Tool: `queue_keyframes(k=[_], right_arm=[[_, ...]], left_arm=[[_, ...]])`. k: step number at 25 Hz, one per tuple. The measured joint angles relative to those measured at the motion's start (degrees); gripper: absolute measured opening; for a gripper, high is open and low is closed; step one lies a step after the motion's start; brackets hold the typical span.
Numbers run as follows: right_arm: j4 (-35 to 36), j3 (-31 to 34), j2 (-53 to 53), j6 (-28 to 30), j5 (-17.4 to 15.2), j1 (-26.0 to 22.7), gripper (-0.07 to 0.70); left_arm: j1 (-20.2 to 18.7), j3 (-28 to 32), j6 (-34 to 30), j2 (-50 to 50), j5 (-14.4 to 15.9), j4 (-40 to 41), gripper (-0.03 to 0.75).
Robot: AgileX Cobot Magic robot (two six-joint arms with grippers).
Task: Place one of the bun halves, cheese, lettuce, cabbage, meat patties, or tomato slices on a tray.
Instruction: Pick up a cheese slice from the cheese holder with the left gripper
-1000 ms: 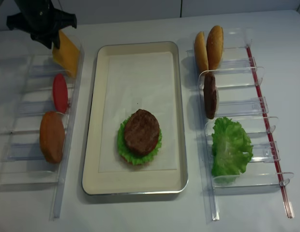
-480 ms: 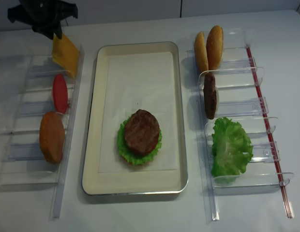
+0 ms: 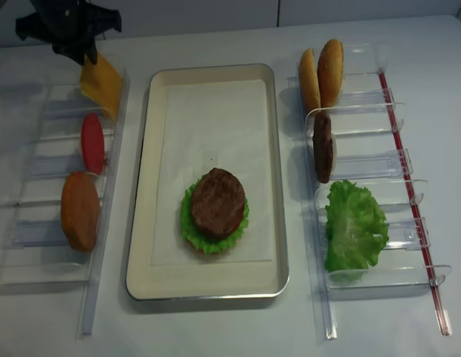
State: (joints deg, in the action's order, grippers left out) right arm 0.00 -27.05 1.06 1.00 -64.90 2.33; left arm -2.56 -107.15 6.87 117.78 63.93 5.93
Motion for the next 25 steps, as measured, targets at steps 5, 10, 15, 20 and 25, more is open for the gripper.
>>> queue_keyframes(k=[5, 10, 15, 20, 25], right_arm=[[0.0, 0.0, 0.0, 0.0, 0.0, 0.0, 0.106], [0.0, 0.0, 0.0, 0.0, 0.0, 0.0, 0.09], [0.0, 0.0, 0.0, 0.0, 0.0, 0.0, 0.088], [0.0, 0.0, 0.0, 0.0, 0.0, 0.0, 0.073], [0.0, 0.0, 0.0, 0.0, 0.0, 0.0, 0.067]], left_arm=[[0.0, 0.0, 1.33, 0.0, -0.37, 1.0, 0.156], [0.0, 0.0, 1.33, 0.0, -0.71, 0.48, 0.155], [0.0, 0.0, 1.33, 0.0, -1.25, 0.02, 0.156], [0.0, -0.24, 1.45, 1.05, -1.25, -0.02, 0.156], [0.0, -0.24, 3.92, 1.58, -1.25, 1.38, 0.156]])
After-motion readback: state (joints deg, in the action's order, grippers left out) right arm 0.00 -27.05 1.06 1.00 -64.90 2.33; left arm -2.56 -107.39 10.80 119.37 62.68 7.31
